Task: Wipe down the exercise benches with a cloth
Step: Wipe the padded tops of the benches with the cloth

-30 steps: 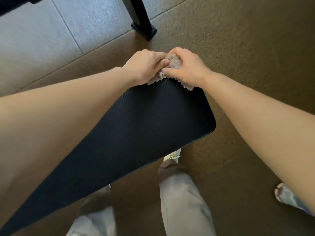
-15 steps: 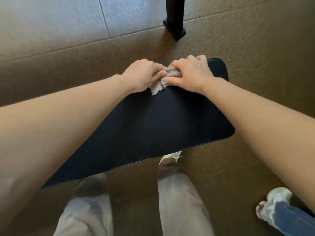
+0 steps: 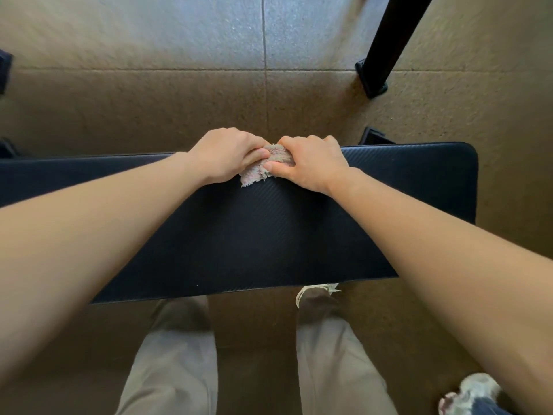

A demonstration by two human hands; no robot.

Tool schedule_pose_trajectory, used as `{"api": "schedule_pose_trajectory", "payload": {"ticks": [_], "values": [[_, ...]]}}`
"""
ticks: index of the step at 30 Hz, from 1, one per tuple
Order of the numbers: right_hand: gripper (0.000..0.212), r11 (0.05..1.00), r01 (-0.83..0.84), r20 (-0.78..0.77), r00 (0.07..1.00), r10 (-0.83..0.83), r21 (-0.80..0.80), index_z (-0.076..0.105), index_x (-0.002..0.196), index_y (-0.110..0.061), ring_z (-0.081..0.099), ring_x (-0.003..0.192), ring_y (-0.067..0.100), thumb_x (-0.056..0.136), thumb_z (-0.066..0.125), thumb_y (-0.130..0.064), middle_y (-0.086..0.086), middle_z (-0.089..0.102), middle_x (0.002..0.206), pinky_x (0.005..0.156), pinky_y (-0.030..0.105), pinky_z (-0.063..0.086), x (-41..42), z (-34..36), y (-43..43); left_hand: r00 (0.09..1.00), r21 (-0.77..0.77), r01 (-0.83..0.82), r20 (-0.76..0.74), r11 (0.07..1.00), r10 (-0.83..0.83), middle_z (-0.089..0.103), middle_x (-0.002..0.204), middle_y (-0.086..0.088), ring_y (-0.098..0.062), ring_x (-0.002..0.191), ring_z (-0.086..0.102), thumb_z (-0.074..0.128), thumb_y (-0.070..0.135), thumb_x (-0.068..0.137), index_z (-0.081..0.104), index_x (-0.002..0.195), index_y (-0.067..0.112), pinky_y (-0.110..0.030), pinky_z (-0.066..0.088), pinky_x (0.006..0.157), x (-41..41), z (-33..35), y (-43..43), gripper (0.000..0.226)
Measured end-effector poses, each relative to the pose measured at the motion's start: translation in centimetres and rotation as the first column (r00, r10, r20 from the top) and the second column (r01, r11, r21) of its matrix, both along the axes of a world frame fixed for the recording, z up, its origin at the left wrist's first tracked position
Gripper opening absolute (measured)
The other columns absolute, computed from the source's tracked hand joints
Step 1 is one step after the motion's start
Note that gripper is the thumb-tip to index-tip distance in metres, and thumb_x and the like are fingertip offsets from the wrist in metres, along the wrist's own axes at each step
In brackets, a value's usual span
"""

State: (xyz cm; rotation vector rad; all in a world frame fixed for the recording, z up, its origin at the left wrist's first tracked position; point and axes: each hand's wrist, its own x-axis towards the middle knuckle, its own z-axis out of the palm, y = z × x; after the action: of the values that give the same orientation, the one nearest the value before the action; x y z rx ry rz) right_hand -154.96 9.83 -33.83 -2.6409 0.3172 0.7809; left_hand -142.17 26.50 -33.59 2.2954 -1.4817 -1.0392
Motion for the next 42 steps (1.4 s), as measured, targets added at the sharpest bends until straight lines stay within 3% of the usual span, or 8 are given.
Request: {"api": "schedule_pose_trajectory", "payload": {"ticks": [6, 12, 24, 29, 36, 42], "values": [[0.051, 0.996, -0.075, -0.035, 0.996, 0.077, 0.052, 0.051, 0.105, -0.028, 0.062, 0.096, 0.026, 0.095, 0.036, -0.075, -0.007, 0.061, 0.094, 0.079, 0.042, 0.038, 5.3, -0.3, 7.7, 0.996, 0.033, -0.067, 0.065, 0.997, 0.065, 0.07, 0.125, 0.003, -0.028, 0.113, 0.063, 0.037, 0.047, 0.108, 0.062, 0.134, 0.036, -0.043, 0.05, 0.084, 4.1, 0.4, 8.3, 0.038], [0.049, 0.989, -0.142, -0.037, 0.989, 0.143, 0.039, 0.048, 0.103, -0.025, 0.063, 0.095, 0.026, 0.097, 0.036, -0.073, -0.007, 0.058, 0.091, 0.072, 0.039, 0.037, 9.7, -0.4, 14.4, 0.983, 0.04, -0.09, 0.163, 0.995, 0.082, 0.071, 0.119, -0.008, -0.034, 0.11, 0.064, 0.036, 0.047, 0.108, 0.062, 0.137, 0.036, -0.042, 0.049, 0.086, 7.6, 0.3, 15.4, 0.041], [0.044, 0.966, -0.229, -0.036, 0.971, 0.235, 0.123, 0.044, 0.102, -0.025, 0.052, 0.08, 0.02, 0.1, 0.034, -0.068, -0.008, 0.055, 0.09, 0.068, 0.038, 0.038, 20.2, -0.6, 30.8, 0.919, -0.016, -0.133, 0.373, 0.991, 0.129, 0.076, 0.102, -0.002, -0.029, 0.096, 0.068, 0.018, 0.049, 0.107, 0.07, 0.123, 0.027, -0.041, 0.042, 0.092, 16.3, -1.6, 33.0, 0.058], [0.044, 0.953, -0.273, -0.03, 0.96, 0.279, 0.135, 0.042, 0.101, -0.023, 0.051, 0.081, 0.022, 0.102, 0.033, -0.066, -0.006, 0.054, 0.09, 0.068, 0.038, 0.036, 24.7, -0.8, 38.2, 0.888, -0.015, -0.231, 0.406, 0.973, 0.217, 0.076, 0.104, 0.005, -0.023, 0.105, 0.067, 0.008, 0.054, 0.103, 0.071, 0.119, 0.028, -0.04, 0.039, 0.102, 19.4, -2.2, 40.8, 0.07], [0.045, 0.932, -0.339, 0.009, 0.94, 0.341, 0.128, 0.044, 0.111, -0.018, 0.063, 0.103, 0.034, 0.105, 0.03, -0.06, 0.006, 0.062, 0.118, 0.071, 0.039, 0.035, 29.8, -1.2, 47.4, 0.843, -0.003, -0.382, 0.408, 0.924, 0.35, 0.075, 0.107, 0.009, -0.019, 0.112, 0.062, 0.009, 0.055, 0.103, 0.07, 0.12, 0.033, -0.04, 0.034, 0.11, 23.0, -1.6, 49.8, 0.067], [0.047, 0.935, -0.333, -0.021, 0.941, 0.338, 0.123, 0.044, 0.117, -0.015, 0.062, 0.106, 0.036, 0.106, 0.029, -0.058, 0.008, 0.058, 0.124, 0.074, 0.04, 0.036, 32.6, -0.9, 52.3, 0.813, 0.044, -0.477, 0.401, 0.878, 0.422, 0.071, 0.109, 0.01, -0.016, 0.123, 0.054, 0.021, 0.05, 0.107, 0.068, 0.121, 0.035, -0.042, 0.022, 0.119, 24.8, -1.0, 54.0, 0.05]]}}
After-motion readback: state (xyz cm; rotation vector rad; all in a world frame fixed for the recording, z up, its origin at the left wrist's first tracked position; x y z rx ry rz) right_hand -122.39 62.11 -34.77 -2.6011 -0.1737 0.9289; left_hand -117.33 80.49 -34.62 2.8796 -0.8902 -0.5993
